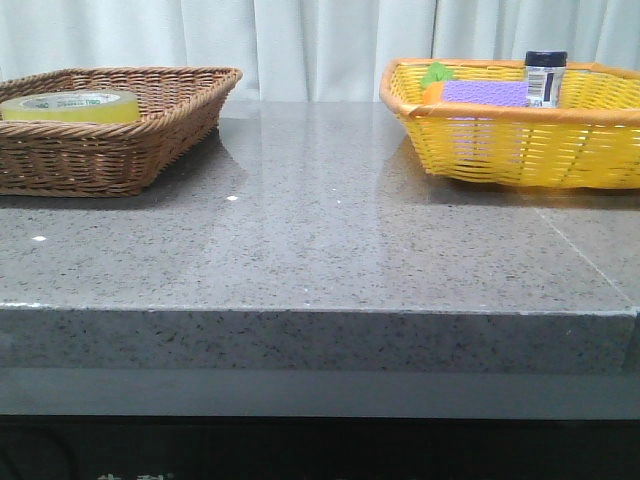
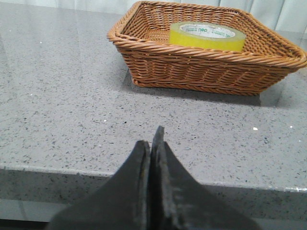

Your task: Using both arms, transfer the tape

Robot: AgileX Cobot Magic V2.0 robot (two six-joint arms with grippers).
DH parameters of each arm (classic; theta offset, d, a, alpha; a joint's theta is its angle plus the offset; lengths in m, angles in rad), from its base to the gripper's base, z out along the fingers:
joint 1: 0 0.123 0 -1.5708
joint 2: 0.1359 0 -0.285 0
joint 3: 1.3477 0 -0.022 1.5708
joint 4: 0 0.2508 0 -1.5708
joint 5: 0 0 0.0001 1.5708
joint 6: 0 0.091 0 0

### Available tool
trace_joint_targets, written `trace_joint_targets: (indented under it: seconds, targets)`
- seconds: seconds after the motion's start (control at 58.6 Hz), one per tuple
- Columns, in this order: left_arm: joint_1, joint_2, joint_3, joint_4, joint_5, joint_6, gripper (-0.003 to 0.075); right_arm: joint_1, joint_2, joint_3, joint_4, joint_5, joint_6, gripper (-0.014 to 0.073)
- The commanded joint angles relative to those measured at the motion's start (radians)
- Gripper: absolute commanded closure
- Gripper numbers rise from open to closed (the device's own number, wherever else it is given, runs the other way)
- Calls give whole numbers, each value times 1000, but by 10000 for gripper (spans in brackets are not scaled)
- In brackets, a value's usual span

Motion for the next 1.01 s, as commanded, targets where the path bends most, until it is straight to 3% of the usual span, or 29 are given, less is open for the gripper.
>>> trace_joint_targets:
  seconds: [0.0, 0.989]
  targets:
    - [3, -20, 40, -2, -85, -11, 740, -22, -51, 30, 7, -63, -12, 662]
    - [3, -17, 40, -2, -85, -11, 740, -22, -44, 74, 22, -31, -11, 662]
